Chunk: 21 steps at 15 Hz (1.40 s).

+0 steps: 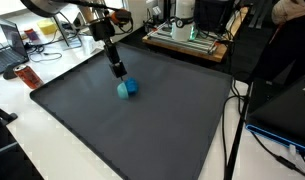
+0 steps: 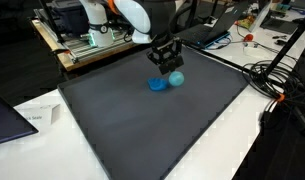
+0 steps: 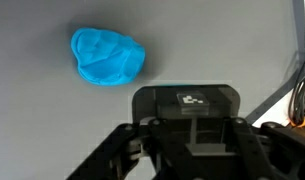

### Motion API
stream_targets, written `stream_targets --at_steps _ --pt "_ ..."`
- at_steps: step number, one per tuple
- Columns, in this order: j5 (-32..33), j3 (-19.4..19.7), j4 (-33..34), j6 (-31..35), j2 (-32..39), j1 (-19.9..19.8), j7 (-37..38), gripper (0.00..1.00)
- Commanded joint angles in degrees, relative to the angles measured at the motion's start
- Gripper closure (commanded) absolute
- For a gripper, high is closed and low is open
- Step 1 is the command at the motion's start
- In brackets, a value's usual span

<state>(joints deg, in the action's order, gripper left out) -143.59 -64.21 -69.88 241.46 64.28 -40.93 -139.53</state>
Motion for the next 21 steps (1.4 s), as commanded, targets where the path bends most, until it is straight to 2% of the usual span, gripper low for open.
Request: stream_targets --at_steps 1,12,21 --pt "-0.35 -4.07 3.14 2.00 4.41 -1.73 0.21 0.78" --pt "-0.38 -11.16 4.83 1.99 11.96 -5.75 0.97 0.78" --pt "-0.38 -12.02 4.59 1.96 16.57 -6.43 1.08 0.78"
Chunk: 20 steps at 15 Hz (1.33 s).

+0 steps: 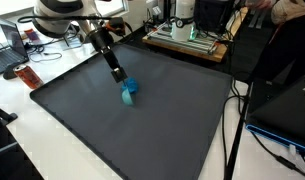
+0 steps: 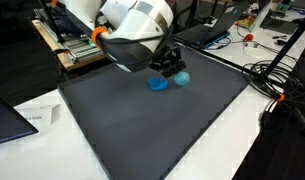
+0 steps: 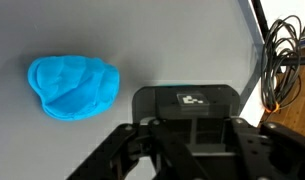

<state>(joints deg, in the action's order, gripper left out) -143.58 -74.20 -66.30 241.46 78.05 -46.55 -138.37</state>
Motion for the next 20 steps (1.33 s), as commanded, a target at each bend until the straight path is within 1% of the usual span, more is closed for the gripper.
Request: stream_targets --at_steps 1,5,9,10,11,12,14,17,19,20 --pt "-0.39 -2.20 1.00 1.96 3.49 -1.00 -0.40 0.78" --pt "-0.40 -3.30 0.49 1.95 6.11 -2.08 -1.11 0.78" --pt "-0.41 -5.80 -0.81 1.59 8.80 -3.76 -1.05 0.78" --pt "-0.43 -6.59 -1.62 1.59 8.84 -4.33 -0.55 0.78" --pt "-0.41 -7.67 -3.97 1.58 7.35 -5.60 1.02 0.78" --pt "-0.28 -7.85 -3.53 1.22 7.58 -5.40 0.39 0.78" --pt "-0.28 -7.82 -1.71 1.07 7.42 -4.38 -1.55 0.78" --pt "-0.31 -7.37 -1.31 1.18 5.49 -3.60 -3.22 0.78" --pt "0.25 -6.52 -0.58 1.30 4.23 -2.76 -4.16 0.78" --pt "-1.57 -4.81 0.55 1.31 2.94 -2.10 -5.95 0.78"
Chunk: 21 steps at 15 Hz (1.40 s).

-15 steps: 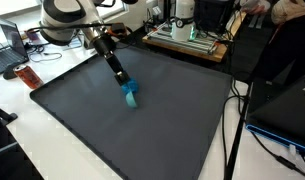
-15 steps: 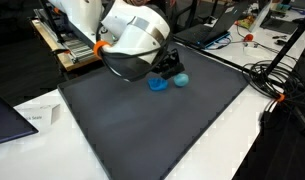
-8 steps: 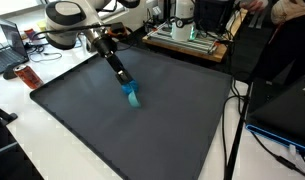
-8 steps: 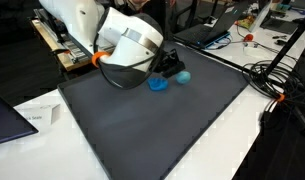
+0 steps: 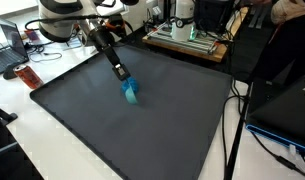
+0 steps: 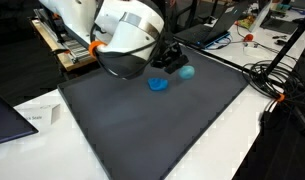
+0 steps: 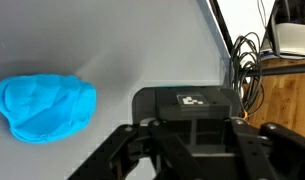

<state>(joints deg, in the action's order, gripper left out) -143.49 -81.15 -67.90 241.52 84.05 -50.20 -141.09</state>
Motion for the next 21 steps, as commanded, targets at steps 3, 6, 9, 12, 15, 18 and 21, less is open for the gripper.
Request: stream_targets --at_steps 3,6,9,12,15,18,21 --pt "-1.35 4.02 5.17 1.48 -4.52 3.07 -5.26 0.78" --pt "-1.33 5.41 7.73 1.52 -5.19 4.01 -7.72 0.78" --pt "-0.17 5.12 8.33 1.53 -4.56 4.13 -9.54 0.78" --pt "-1.41 10.25 8.37 1.53 -8.08 5.49 -10.38 0.78" --pt "-1.39 12.80 7.76 1.54 -11.48 6.79 -11.92 0.78" --pt "-1.36 15.70 5.34 1.45 -15.72 7.84 -10.82 0.78" --pt "-0.46 16.87 3.73 1.06 -18.97 8.90 -8.62 0.78"
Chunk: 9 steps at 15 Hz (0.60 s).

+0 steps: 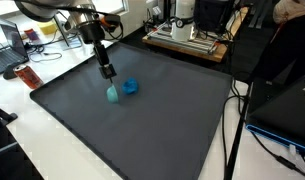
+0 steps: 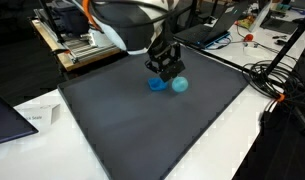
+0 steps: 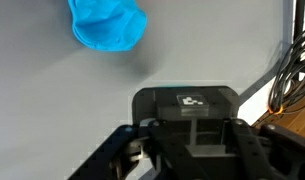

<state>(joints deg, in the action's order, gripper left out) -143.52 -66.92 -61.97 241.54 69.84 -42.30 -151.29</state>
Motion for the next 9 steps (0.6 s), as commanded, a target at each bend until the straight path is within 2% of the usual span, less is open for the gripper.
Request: stream_targets --at_steps 1,9 --pt "-0.53 3.51 -2.86 1.04 -6.04 1.46 2.26 0.78" --pt "-1.15 10.32 -9.55 0.81 -14.65 3.94 6.48 0.78"
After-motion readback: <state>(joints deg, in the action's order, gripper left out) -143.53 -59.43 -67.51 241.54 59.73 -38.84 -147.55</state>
